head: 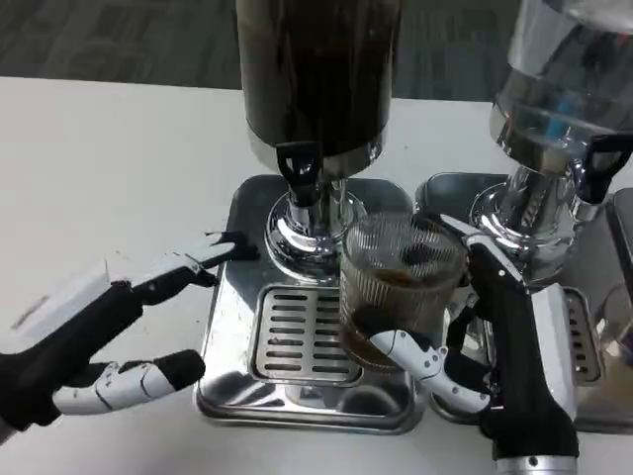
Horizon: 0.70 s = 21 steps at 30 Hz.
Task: Grasp the cup under the faucet to collect the drink, then remove the cup.
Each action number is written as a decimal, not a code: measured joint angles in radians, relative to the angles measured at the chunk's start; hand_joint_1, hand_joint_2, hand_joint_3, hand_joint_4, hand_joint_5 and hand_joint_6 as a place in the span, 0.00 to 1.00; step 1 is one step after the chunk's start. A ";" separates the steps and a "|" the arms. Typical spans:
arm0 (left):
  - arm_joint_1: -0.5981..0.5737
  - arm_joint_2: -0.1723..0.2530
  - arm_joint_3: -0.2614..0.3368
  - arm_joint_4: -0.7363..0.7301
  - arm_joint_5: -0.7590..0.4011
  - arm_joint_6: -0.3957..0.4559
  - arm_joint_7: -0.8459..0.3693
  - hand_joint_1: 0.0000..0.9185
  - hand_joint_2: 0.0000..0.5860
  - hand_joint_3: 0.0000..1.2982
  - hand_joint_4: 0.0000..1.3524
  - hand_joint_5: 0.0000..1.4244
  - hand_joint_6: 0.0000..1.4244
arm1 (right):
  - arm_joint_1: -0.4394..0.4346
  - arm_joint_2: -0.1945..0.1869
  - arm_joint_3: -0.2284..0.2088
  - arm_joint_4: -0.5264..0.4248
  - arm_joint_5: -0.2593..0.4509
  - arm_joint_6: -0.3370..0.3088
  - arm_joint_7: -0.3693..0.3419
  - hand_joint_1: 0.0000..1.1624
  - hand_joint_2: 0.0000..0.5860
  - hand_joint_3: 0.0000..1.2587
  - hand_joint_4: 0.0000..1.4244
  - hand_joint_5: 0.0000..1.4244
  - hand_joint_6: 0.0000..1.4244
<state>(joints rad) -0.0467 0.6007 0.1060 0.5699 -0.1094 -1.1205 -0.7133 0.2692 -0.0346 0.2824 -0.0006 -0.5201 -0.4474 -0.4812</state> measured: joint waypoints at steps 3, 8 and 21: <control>0.029 0.017 0.000 -0.041 0.002 -0.004 0.016 0.00 0.25 0.11 0.00 0.02 0.17 | 0.029 0.000 0.000 -0.027 0.000 -0.005 0.009 0.70 0.29 0.39 0.45 0.65 0.86; 0.086 0.031 -0.001 -0.112 -0.010 -0.003 0.028 0.00 0.24 0.10 0.00 0.02 0.17 | 0.087 -0.006 0.010 -0.083 0.000 -0.010 0.031 0.70 0.28 0.40 0.45 0.65 0.86; 0.188 0.068 -0.004 -0.232 -0.080 0.011 0.030 0.00 0.24 0.10 0.00 0.01 0.16 | 0.186 -0.020 0.009 -0.161 0.006 -0.037 0.073 0.72 0.28 0.40 0.45 0.66 0.87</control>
<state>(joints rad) 0.1418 0.6687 0.1020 0.3381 -0.1898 -1.1095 -0.6831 0.4553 -0.0543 0.2919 -0.1616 -0.5140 -0.4845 -0.4079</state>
